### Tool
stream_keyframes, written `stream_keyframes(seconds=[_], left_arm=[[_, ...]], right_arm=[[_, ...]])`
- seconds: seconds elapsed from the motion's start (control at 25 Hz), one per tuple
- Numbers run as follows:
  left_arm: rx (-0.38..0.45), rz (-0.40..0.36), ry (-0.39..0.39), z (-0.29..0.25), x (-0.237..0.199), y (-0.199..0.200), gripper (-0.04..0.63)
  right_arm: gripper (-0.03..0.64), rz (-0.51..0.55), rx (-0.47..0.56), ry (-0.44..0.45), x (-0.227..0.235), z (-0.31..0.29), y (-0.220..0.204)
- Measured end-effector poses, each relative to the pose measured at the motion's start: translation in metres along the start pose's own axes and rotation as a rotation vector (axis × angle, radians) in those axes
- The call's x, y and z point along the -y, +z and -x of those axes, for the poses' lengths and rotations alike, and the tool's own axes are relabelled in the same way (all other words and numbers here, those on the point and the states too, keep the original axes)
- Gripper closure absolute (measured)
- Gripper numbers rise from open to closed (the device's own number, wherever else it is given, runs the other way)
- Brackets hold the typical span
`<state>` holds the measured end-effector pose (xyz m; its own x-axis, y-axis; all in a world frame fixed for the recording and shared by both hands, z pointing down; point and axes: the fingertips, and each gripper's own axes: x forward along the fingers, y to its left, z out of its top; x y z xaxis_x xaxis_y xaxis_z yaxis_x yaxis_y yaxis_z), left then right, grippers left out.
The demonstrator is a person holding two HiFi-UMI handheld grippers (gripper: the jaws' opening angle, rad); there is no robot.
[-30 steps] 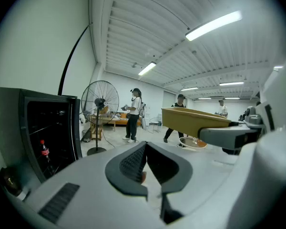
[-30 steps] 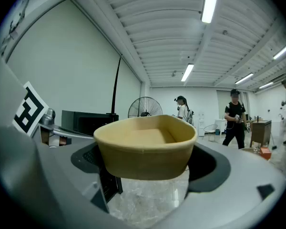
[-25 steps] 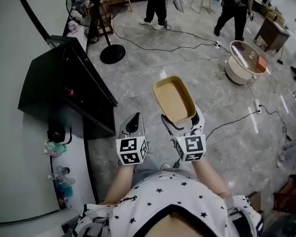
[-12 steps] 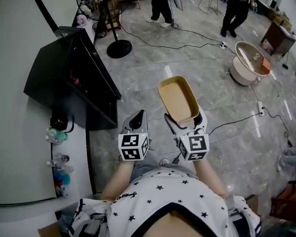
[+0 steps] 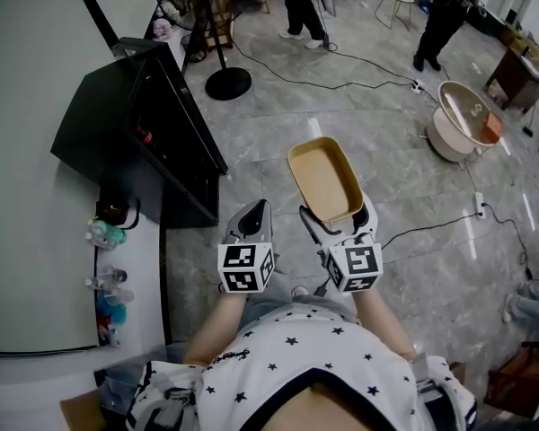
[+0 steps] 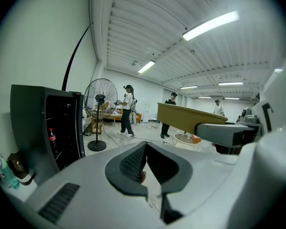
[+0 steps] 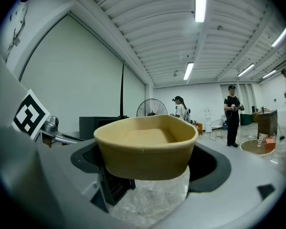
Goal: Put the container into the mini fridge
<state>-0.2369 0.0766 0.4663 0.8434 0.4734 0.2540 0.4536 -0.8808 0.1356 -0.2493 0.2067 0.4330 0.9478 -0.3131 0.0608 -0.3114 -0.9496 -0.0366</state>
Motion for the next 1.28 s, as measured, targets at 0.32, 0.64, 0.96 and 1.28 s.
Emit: stream_keyframes(seconds=[0.32, 0.64, 0.96, 1.28], left_arm=[[-0.008, 0.018, 0.043, 0.006, -0.007, -0.007, 0.583], [-0.006, 0.044, 0.077, -0.01, -0.022, -0.005, 0.583], [-0.005, 0.052, 0.077, -0.053, -0.035, 0.005, 0.583], [0.006, 0.049, 0.074, -0.112, -0.055, 0.03, 0.583]], right_arm=[[0.097, -0.015, 0.005, 0.029, -0.002, -0.008, -0.001], [0.097, -0.017, 0.0, 0.059, 0.0, -0.032, -0.002], [0.097, -0.017, 0.001, 0.065, 0.018, -0.073, 0.002], [0.097, -0.013, 0.002, 0.091, 0.039, -0.133, 0.011]])
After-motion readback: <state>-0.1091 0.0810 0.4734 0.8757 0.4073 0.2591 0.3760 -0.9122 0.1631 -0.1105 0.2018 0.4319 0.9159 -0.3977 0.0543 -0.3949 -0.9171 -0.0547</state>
